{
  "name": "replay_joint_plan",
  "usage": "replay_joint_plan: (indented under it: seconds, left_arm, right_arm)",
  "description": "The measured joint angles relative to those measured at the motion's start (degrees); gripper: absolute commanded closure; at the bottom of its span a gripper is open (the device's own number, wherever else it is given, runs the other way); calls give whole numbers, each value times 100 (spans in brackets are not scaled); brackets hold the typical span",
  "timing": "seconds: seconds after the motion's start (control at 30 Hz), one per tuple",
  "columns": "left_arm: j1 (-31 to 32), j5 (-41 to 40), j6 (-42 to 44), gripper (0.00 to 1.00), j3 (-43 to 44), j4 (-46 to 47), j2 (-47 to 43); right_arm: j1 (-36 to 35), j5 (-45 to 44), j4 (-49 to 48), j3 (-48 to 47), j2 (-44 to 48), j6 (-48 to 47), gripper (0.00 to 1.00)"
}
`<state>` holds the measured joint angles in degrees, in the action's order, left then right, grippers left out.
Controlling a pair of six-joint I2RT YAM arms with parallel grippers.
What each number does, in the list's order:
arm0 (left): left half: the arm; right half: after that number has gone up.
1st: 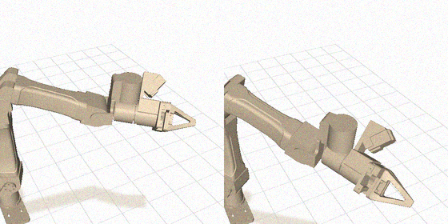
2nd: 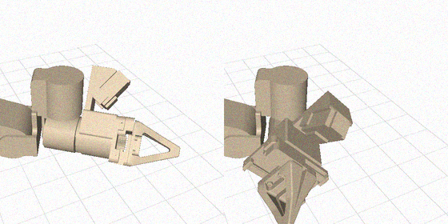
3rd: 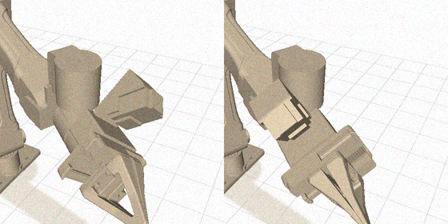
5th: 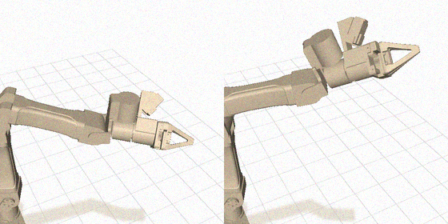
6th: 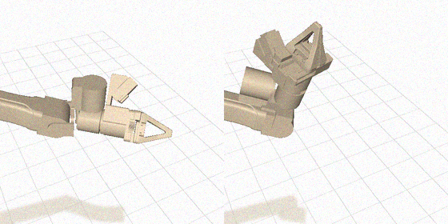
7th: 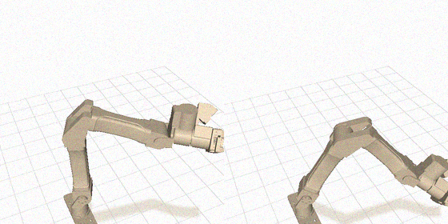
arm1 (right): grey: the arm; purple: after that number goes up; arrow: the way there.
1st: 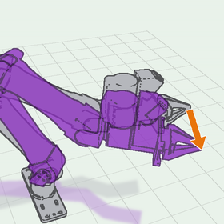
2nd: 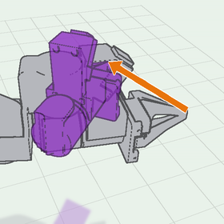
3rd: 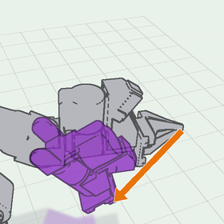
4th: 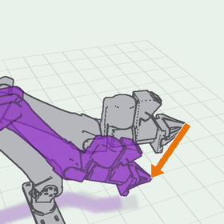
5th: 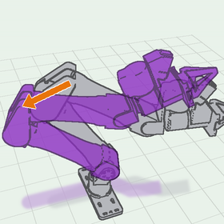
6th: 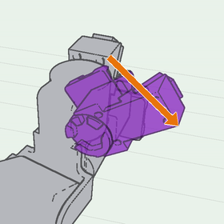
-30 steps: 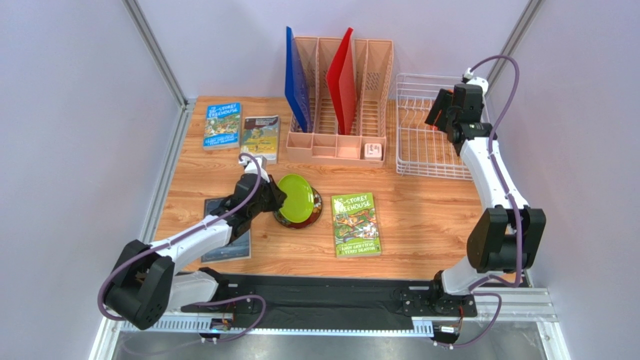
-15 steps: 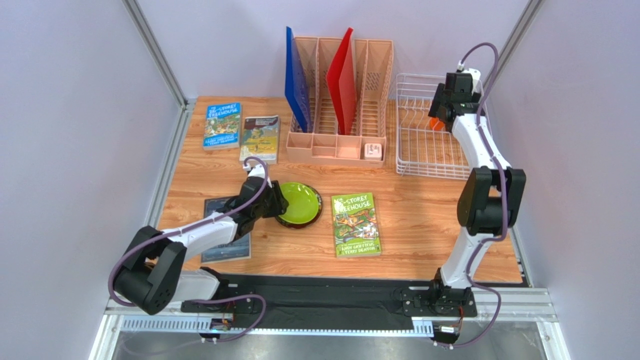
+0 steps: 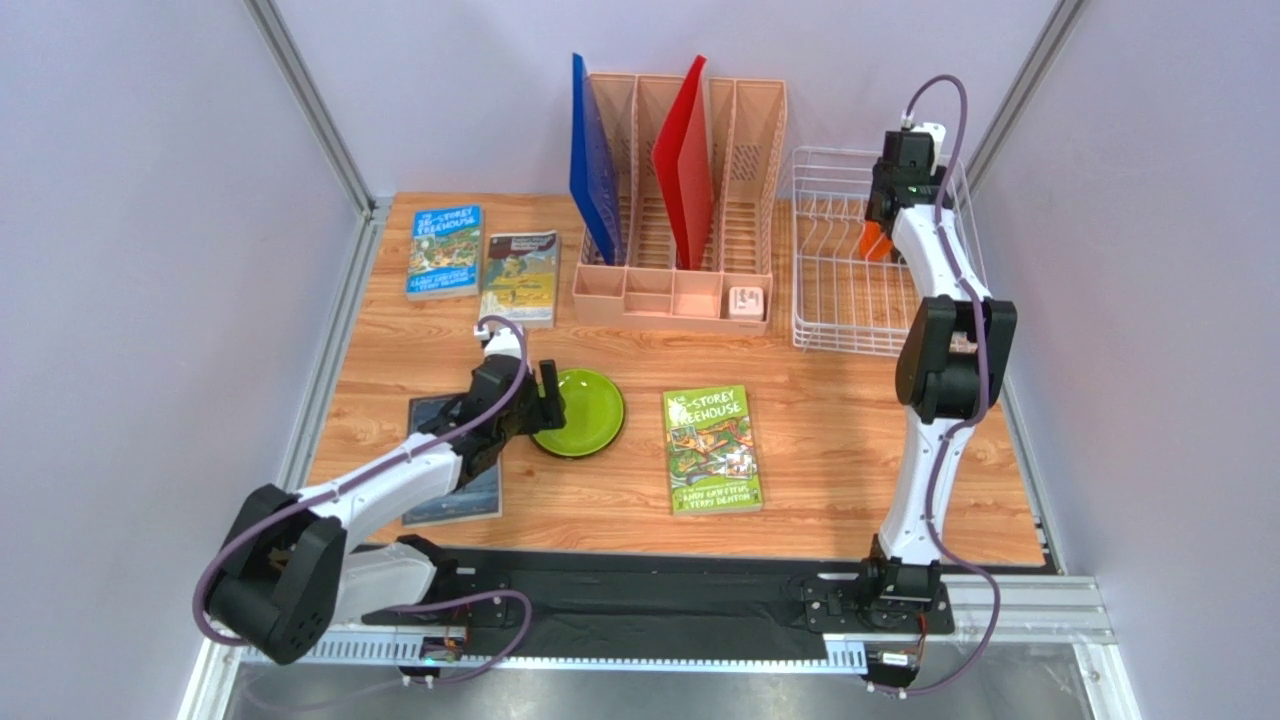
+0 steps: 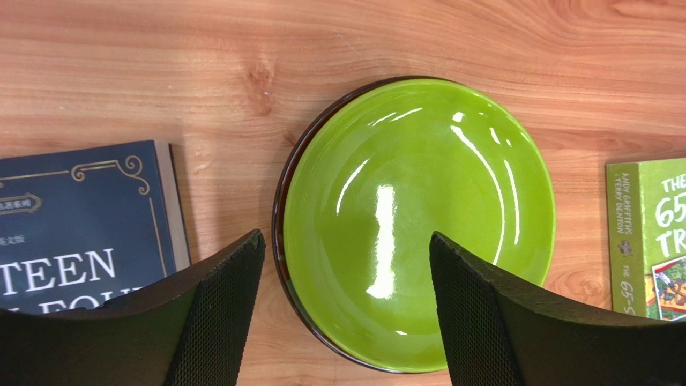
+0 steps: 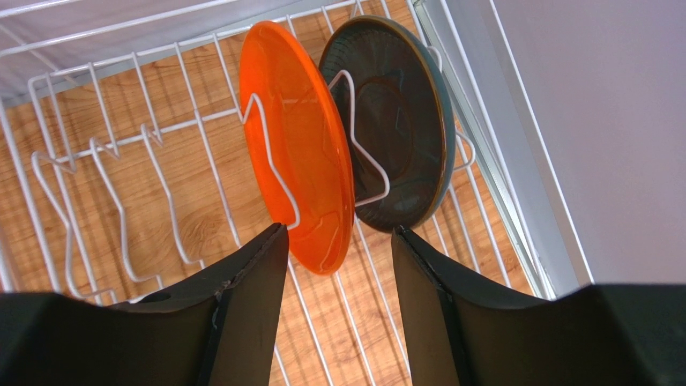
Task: Unload the plates from the dish rack
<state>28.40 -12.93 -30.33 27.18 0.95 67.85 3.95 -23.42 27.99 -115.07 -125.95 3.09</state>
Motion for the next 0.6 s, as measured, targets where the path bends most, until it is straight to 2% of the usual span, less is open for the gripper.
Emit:
replay_joint_plan:
  seconds: [0.27,0.37,0.4,0.47,0.5,0.57,0.6]
  left_arm:
    - [0,68,247,19,387,-326,-153]
    - [0,197,286,19,557,-326,-127]
    - [0,254,308,19,599,-326,-116]
    - [0,385,356,19,684,-326,-66]
    - [0,457,374,19,734,-326,-24]
    - [0,619,407,19,841,-306,74]
    - [0,706,415,19,885,-275,127]
  right_arm:
    - [68,9,7,-592,-511,-125,49]
    - [70,24,7,-693,-614,-157,56]
    - [72,39,9,-726,-656,-166,66]
    - [76,66,0,-772,-721,-197,77]
    - [76,79,2,-772,-750,-216,86]
    - [76,127,4,-793,-793,-251,93]
    - [83,120,9,-796,-798,-304,100]
